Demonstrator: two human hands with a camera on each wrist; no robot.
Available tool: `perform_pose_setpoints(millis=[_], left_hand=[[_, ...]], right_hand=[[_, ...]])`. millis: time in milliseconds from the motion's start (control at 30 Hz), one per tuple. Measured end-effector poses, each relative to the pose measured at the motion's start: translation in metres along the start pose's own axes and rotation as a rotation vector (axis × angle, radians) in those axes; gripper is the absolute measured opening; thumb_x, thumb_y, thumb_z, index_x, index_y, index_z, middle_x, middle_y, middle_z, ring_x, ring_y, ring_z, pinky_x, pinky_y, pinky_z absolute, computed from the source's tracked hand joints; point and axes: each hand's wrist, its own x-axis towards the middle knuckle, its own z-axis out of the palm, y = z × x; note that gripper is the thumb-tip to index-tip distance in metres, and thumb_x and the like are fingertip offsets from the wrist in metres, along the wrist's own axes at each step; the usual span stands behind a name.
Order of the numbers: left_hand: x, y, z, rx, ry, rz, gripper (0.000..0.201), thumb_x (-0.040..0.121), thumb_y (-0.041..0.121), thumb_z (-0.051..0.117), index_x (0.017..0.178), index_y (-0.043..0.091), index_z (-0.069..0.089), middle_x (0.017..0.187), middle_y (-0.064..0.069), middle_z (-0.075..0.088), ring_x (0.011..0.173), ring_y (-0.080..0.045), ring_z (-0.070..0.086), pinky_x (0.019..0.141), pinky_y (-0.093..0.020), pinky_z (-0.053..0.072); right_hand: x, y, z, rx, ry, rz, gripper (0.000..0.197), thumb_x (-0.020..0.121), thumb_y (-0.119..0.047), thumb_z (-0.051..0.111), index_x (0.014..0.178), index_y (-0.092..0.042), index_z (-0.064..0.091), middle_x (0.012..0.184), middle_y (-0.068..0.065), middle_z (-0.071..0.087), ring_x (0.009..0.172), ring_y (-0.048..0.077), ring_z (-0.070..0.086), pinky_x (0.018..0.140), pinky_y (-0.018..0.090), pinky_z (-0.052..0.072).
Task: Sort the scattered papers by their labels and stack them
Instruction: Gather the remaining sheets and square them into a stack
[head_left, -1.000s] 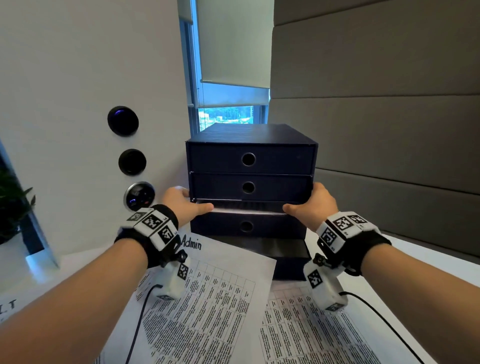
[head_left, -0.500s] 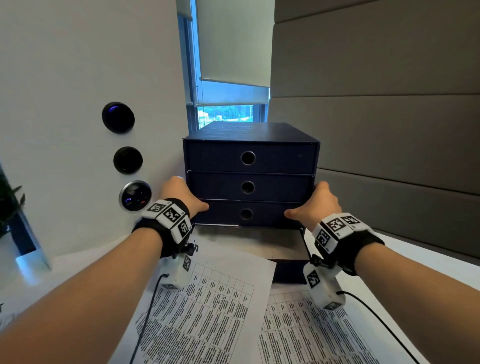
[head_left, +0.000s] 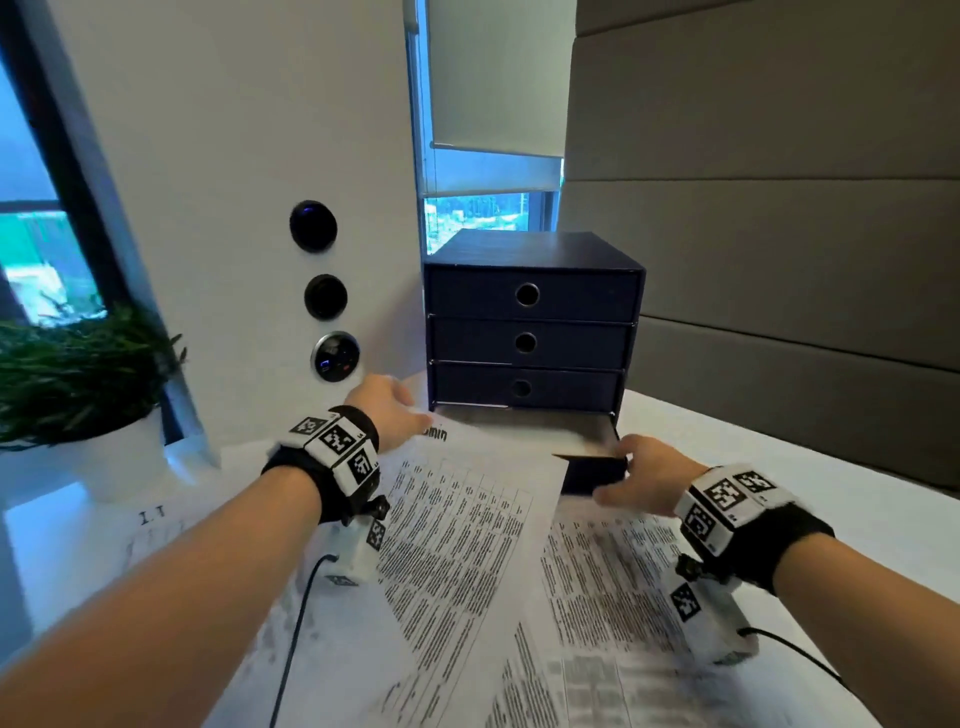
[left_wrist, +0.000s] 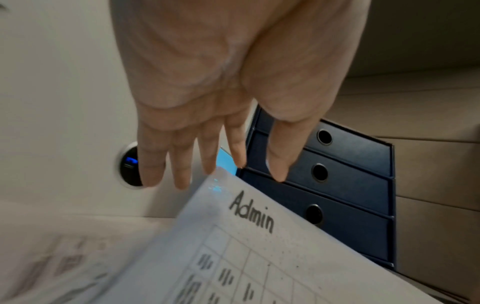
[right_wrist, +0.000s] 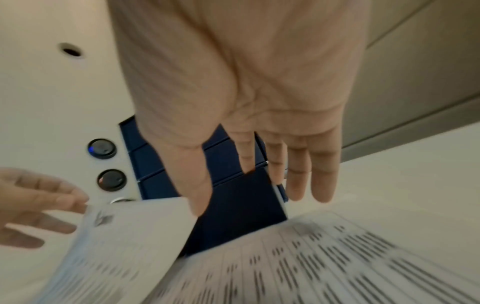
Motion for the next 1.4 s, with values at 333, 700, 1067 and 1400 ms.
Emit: perform_pose_setpoints(millis=[333,700,1067,1400], left_hand=[[-0.125,-0.099,-0.041,0.341,-0.204,-0.346,0.074,0.077,0.059,0.064,0.126,0.005,0.053,0.126,-0.013,0.058,0.116,-0.028,0.055,0.092,-0.033,0.047],[-0.135,-0.165,-0.042,0.387,-0.154,-0.625,0.146,0.017,0.083,0.063,0.141,0.012,0.031,0.138,-0.011,0.047,0.120,-0.030,0.050,0.098,-0.042,0.046],[-0.158,-0.162,-0.084,0.298,-0.158,-0.665,0.081,0.059,0.044,0.086,0.121,0.002,0.057,0.114,-0.012,0.067,0.103,-0.026,0.066,0.087,-0.034,0.055],[-0.160,-0.143,-0.073,0.454,-0.165,-0.524,0.090,0.078,0.059,0.065,0.143,0.005,0.035,0.144,-0.010,0.045,0.128,-0.023,0.048,0.104,-0.031,0.041]], right_hand=[[-0.127,-0.049,0.045,-0.404,-0.370,-0.248,0.076,0.077,-0.069,0.058,0.143,-0.036,0.038,0.152,-0.005,0.036,0.138,0.021,0.035,0.114,0.041,0.026],[-0.110,-0.068,0.062,-0.066,-0.195,0.032,0.103,0.066,-0.073,0.065,0.134,-0.001,0.039,0.124,0.012,0.057,0.094,0.021,0.057,0.076,0.027,0.047],[-0.091,-0.088,0.085,-0.072,-0.119,0.095,0.032,0.079,-0.030,0.075,0.087,-0.008,0.053,0.091,0.004,0.058,0.083,0.018,0.056,0.057,0.020,0.044],[-0.089,-0.067,0.072,-0.055,-0.107,0.103,0.034,0.086,-0.022,0.068,0.111,-0.001,0.060,0.102,0.010,0.061,0.096,0.023,0.062,0.075,0.026,0.052]])
